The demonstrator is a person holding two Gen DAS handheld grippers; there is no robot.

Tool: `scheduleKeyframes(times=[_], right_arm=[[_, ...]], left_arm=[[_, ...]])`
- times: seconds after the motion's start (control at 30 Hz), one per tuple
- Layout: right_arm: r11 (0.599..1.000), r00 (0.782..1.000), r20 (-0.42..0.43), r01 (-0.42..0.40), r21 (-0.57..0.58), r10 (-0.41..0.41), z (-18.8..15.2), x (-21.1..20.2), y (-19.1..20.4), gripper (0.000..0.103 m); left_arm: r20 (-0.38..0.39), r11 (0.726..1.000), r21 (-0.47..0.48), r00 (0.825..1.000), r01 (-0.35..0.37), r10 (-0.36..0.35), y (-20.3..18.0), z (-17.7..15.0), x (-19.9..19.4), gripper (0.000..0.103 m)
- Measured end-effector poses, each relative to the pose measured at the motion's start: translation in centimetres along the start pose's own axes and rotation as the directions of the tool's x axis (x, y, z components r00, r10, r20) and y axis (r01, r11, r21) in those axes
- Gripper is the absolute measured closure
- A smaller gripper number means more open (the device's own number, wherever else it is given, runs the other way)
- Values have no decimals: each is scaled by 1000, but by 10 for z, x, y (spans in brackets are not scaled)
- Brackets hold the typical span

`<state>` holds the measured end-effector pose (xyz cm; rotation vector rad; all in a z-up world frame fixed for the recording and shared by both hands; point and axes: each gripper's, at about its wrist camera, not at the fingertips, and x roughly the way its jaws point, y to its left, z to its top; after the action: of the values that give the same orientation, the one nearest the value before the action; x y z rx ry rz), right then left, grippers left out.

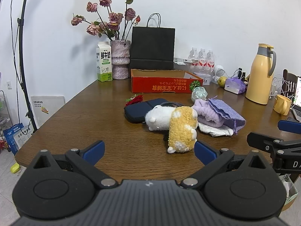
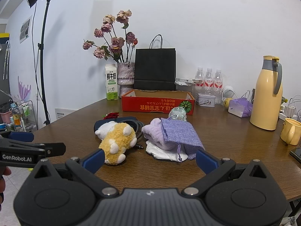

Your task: Organize objects

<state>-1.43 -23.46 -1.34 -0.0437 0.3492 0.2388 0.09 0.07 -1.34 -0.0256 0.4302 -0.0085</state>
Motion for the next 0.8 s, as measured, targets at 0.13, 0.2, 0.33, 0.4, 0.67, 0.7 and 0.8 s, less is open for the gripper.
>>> scheduleKeyframes(times=[0.13,0.2,0.33,0.4,0.67,0.7,0.8], right_arm=[[1000,1000,-1,0,0,0,0,0,0,0],[1000,1000,0,0,0,0,0,0,0,0],[1000,1000,-1,0,-1,0,0,0,0,0],[1000,1000,-1,0,0,0,0,0,0,0],[1000,1000,-2,0,0,0,1,0,0,0],[1000,1000,-2,1,0,-1,0,0,-1,0],[1000,1000,-5,3,4,-3,-2,1,-5,0]], left_arm=[[-1,1000,0,1000,1,-1,0,0,0,0],[-3,1000,-1,1000,0,0,0,0,0,0],[-5,1000,-1,1000,2,-2,1,0,0,0],[-5,1000,1,1000,3,-3,1,0,-1,0],[-7,1000,3,1000,7,-7,0,1,-1,0],[-8,1000,3,1000,8,-8,-1,2,-1,0],[-13,1000,3,1000,10,-10,-2,3,0,0]])
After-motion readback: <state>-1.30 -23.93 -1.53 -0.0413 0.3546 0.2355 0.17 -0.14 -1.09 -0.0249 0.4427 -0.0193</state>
